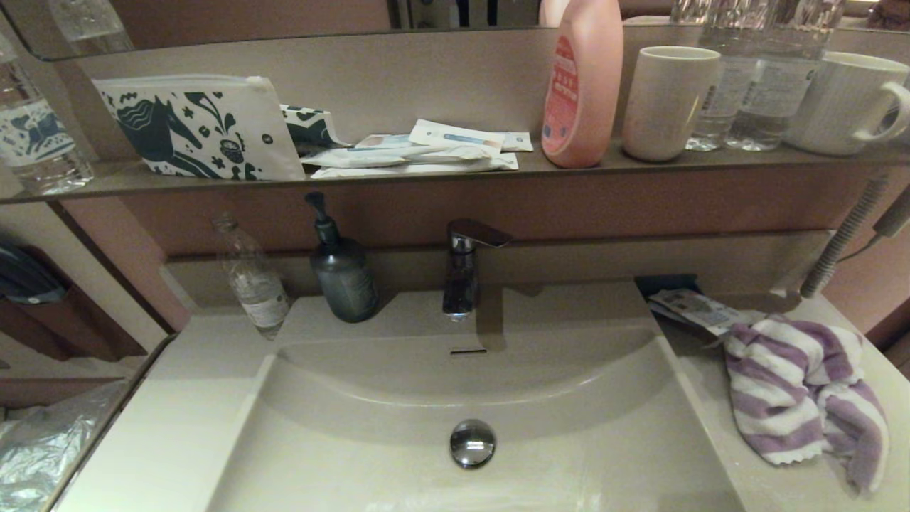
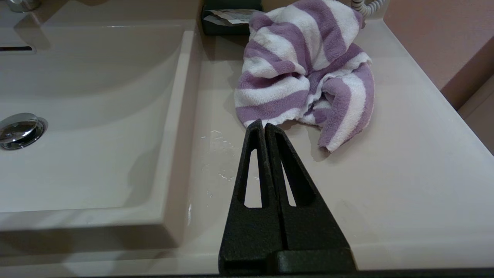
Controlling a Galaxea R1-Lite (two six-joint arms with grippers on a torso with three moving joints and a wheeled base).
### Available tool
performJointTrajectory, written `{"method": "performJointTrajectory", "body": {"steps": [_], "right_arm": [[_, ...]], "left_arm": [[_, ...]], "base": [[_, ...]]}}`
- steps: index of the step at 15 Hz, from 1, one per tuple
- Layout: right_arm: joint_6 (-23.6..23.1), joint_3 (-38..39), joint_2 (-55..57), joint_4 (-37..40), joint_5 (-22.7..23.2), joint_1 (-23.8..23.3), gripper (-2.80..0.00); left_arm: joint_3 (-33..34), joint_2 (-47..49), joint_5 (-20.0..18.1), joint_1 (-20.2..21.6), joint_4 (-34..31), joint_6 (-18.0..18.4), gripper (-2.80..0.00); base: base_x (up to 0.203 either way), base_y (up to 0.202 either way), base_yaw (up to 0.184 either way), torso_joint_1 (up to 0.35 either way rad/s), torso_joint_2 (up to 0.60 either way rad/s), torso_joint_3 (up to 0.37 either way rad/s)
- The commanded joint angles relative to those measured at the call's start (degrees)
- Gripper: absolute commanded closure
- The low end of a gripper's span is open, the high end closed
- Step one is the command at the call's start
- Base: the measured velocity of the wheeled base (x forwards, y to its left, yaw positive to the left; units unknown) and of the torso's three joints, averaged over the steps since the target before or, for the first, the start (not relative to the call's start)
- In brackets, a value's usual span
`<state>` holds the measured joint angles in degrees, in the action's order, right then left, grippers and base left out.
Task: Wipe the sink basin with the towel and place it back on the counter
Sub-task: Turn on the faucet
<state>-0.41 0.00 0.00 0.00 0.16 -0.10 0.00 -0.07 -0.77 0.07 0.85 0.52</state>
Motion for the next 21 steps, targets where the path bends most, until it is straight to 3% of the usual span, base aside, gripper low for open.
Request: {"method": "performJointTrajectory", "body": {"steps": [1, 21], "right_arm": [[0.0, 0.0, 0.0, 0.0, 0.0, 0.0, 0.0], [0.0, 0.0, 0.0, 0.0, 0.0, 0.0, 0.0]], "left_arm": [[0.0, 0.1, 0.0, 0.0, 0.0, 0.0, 0.0], [0.0, 0.1, 0.1, 0.0, 0.9, 0.3, 0.0]], "base": [[0.0, 0.0, 0.0, 0.0, 0.0, 0.0], [0.0, 0.0, 0.0, 0.0, 0.0, 0.0]]}}
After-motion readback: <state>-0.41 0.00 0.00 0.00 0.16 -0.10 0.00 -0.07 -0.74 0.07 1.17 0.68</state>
